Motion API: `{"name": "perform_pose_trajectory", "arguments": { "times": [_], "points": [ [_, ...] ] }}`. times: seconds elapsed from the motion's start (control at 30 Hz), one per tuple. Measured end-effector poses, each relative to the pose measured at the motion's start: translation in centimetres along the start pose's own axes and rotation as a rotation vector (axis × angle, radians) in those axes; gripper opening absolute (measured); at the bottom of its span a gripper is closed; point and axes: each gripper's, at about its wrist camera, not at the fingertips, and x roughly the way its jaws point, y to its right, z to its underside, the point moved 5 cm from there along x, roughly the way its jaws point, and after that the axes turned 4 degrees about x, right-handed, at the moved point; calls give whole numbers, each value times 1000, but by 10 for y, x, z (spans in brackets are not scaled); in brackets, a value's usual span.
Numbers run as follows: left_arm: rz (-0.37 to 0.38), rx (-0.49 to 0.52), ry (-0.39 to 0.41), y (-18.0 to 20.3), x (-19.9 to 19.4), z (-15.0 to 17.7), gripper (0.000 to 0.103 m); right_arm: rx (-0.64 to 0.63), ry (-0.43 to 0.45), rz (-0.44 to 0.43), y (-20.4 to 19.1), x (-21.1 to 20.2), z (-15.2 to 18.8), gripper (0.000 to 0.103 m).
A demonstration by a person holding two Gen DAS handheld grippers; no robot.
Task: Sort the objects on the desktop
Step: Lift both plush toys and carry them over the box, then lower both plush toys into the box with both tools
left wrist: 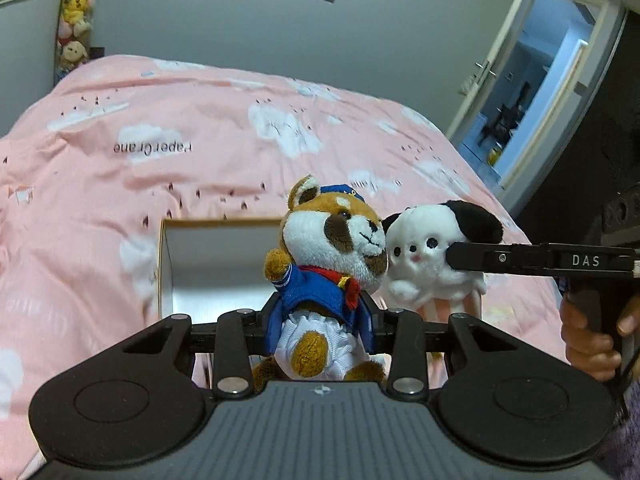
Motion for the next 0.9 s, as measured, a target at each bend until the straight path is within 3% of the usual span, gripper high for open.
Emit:
{"name": "perform_pose_trajectory", "arguments": {
  "times": [0.2,0.53,0.67,0.9],
  "points": [
    [-74,-42,-19,-12,59,-11,43,75,-25,85,28,53,-20,57],
    [-149,-109,-143,-38,149,7,43,160,-145,215,75,141,-10,57],
    [-189,-122,-209,-47,168,19,43,123,-162,255,72,160,-8,57],
    [-191,-191,-249,-60,183,28,44,122,-203,315,81,187,2,57]
  ]
}}
